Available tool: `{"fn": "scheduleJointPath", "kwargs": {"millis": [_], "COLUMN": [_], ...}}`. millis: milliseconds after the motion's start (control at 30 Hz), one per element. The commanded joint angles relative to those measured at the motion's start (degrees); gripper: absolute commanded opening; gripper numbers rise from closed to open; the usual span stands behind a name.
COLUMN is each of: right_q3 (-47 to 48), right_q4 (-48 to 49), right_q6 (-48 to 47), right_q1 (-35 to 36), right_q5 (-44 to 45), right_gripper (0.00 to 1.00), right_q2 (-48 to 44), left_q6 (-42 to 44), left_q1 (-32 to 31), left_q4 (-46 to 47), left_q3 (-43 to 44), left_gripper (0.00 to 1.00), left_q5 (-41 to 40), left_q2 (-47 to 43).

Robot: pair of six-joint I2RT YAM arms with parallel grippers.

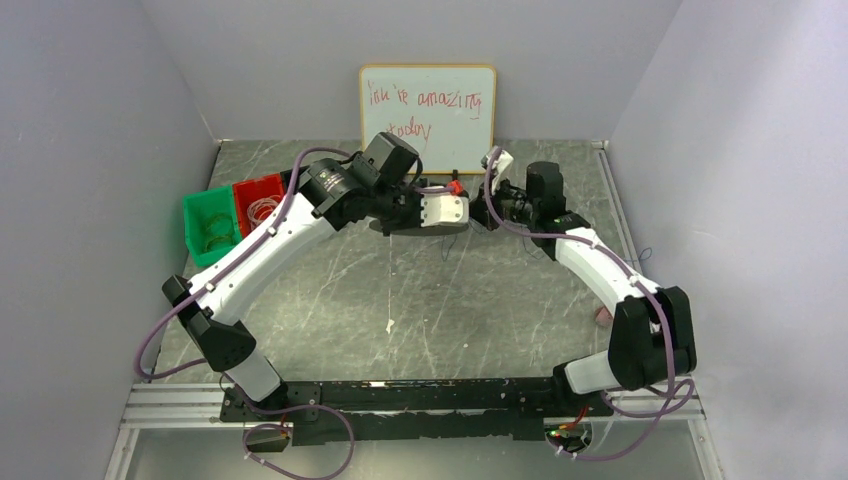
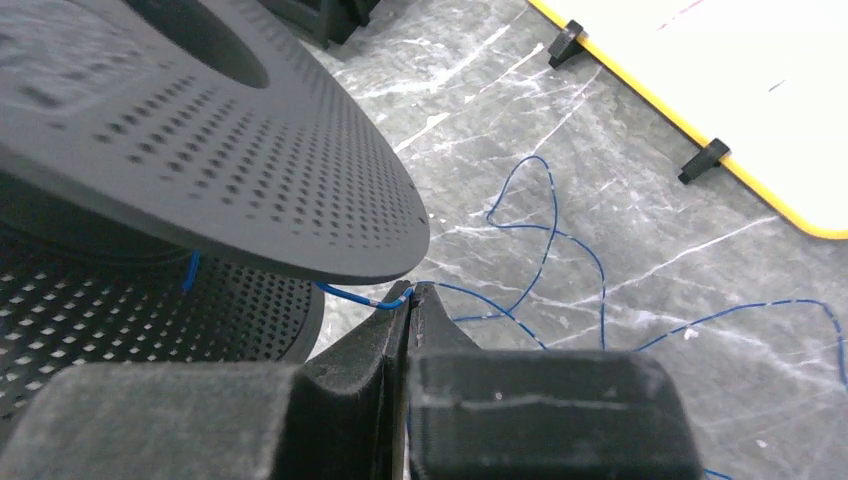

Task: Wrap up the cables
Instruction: Place the cable on the cable reel.

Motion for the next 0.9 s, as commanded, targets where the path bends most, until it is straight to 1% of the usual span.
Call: {"fn": "scheduleJointPath", "kwargs": {"millis": [0, 167, 300, 467, 567, 733, 800, 867], "right_q3": [4.44, 5.35, 5.8, 11.19, 13.64, 20.8, 21.59, 20.02], "right_q4": [-11.65, -20.34, -22.74, -29.77, -30.58, -39.86, -39.65, -36.4], "right_q6": [-15.26, -24.51, -24.61, -21.21, -15.65, -11.72, -7.77, -4.66], "right_q1": [0.25, 0.34, -0.52, -2.5, -4.16, -5.12, -5.22, -5.2], "right_q5": [-2.71, -4.24, -4.1, -11.26, -12.29, -14.44, -13.35, -12.48], "right_gripper": [0.02, 0.02, 0.02, 0.02, 0.02, 0.01, 0.0, 0.0], "right_q2": [-2.86, -4.35, -5.57, -5.51, -5.02, 0.1, 1.05, 0.33], "left_q6": [2.53, 3.65, 6.88, 11.76, 14.72, 17.51, 18.13, 18.54], "left_q1": [-0.02, -0.06, -0.05, -0.13, -0.71, -2.09, -2.69, -3.43], "left_q4": [1.12, 1.01, -0.28, -0.14, 1.79, 4.81, 6.19, 8.38], "left_q3": [0.79, 0.78, 0.06, -3.97, -6.39, -7.11, -7.19, -7.63], "left_gripper": [0.03, 0.02, 0.02, 0.03, 0.03, 0.03, 0.02, 0.02], "left_q5": [2.29, 1.59, 0.47, -3.49, -7.82, -12.64, -14.45, -16.39], "left_q2": [-2.27, -2.11, -2.39, -3.83, -4.65, -4.57, -4.33, -4.21]}}
